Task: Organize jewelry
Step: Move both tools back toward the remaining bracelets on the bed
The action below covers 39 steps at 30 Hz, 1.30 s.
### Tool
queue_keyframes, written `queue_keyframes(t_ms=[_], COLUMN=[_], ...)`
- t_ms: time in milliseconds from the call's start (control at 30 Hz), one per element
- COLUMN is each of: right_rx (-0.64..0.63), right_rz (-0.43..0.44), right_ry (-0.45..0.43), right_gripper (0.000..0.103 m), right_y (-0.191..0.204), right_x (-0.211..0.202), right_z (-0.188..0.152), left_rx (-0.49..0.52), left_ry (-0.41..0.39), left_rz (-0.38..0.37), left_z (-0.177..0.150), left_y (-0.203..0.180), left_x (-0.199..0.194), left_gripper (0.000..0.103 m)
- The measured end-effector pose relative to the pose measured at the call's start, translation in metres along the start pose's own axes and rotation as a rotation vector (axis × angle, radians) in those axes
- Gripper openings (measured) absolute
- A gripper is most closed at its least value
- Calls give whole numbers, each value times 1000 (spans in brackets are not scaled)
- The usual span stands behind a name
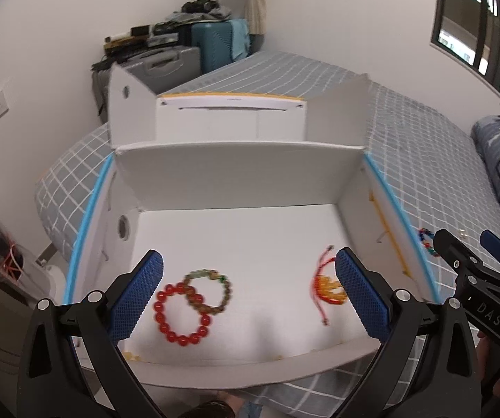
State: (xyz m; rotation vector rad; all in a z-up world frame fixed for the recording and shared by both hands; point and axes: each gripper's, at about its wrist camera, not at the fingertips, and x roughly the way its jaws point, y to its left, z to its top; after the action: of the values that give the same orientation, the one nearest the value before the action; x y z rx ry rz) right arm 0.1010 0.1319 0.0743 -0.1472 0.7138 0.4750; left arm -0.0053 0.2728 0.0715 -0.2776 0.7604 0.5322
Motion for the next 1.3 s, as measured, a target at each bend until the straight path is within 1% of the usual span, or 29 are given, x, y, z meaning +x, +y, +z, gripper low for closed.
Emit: queue_keyframes(t_ms=[133, 333, 467, 533, 667, 767, 867, 1000, 1133, 1200, 1233, 1300], right_rx=[20, 35, 66, 82, 120, 145, 171, 201, 220, 231, 237, 246], right_rz=[-32, -107, -159, -175, -206, -226, -234, -237, -235, -224, -214, -195], right_ry=[-12, -26, -30, -29, -17, 2, 37, 88, 138, 166, 180, 204], right_gripper=[95, 95, 95, 95, 95, 95, 95, 95, 95, 93, 90, 89], right_y=[-25, -72, -112, -128, -162, -184, -208, -234, -253, -259, -262, -265], right_x=[-13, -36, -51, -54, -54, -45, -28, 2, 33, 49, 56, 68], right_z=[-4, -10, -14, -16, -21, -28, -36, -48, -58, -63, -64, -67], left_rx=[30, 101, 151, 172, 216, 251, 267, 288, 298, 304, 302, 297], left_ry=[-9, -25, -37, -44, -41, -23, -3, 44, 100, 138, 162, 187], left_rz=[-20, -55, -111, -127, -163, -184, -192, -184, -178, -170, -166, -170], left_z=[-1, 1, 4, 4, 5, 5, 4, 4, -3, -5, -5, -6], left_y=[-23, -70, -114, -132, -175, -212, -237, -269, -291, -300, -303, -306], left_x=[-7, -16, -25, -27, -20, -2, 18, 62, 107, 131, 144, 160], left_gripper=[97, 97, 97, 97, 97, 97, 97, 97, 97, 97, 97, 97])
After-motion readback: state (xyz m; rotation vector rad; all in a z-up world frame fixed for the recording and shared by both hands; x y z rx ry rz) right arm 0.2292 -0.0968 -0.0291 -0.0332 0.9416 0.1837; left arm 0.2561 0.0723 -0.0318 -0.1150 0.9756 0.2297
